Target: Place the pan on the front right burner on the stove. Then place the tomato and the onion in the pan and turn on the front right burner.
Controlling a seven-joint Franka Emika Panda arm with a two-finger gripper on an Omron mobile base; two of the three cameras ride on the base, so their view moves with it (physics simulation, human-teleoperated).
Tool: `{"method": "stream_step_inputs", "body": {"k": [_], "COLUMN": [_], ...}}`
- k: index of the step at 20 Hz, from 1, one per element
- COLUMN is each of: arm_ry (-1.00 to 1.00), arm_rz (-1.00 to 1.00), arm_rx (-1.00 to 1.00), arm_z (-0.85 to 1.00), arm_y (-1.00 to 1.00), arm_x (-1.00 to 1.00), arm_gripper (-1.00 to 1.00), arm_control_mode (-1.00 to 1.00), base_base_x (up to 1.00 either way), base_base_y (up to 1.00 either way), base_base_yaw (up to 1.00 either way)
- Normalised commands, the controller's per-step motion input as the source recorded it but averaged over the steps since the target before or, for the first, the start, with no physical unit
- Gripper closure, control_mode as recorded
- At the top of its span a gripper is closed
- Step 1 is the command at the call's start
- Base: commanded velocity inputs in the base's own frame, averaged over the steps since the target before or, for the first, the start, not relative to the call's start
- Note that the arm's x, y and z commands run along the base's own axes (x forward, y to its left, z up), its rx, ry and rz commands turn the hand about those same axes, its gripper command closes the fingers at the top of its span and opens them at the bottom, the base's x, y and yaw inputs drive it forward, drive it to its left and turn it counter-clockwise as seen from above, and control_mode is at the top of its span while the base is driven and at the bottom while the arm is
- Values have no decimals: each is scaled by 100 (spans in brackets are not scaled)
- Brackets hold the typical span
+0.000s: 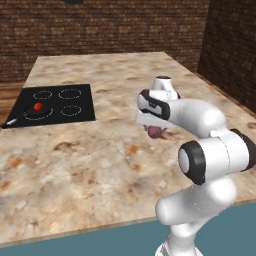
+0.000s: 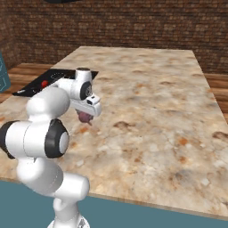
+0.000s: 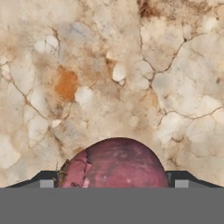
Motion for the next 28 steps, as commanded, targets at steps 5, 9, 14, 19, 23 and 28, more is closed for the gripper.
{"method": "stream_step_inputs", "body": {"k": [5, 9, 14, 19, 23, 28], "arm_ry": [-1, 0, 1, 1, 0, 0], "arm_rz": [0, 0, 0, 0, 0, 0], "arm_rx": [0, 0, 0, 0, 0, 0], "arm_z": [2, 0, 0, 0, 0, 0], "arm_y": [0, 0, 0, 0, 0, 0], "arm_x": [-30, -4, -8, -3, 0, 0], "arm_gripper": [100, 100, 100, 100, 100, 100], "arm_control_mode": [-100, -100, -100, 100, 100, 100], "base_base_x": [0, 0, 0, -38, -100, -90], "base_base_y": [0, 0, 0, 0, 10, 20], "base_base_yaw": [0, 0, 0, 0, 0, 0]}}
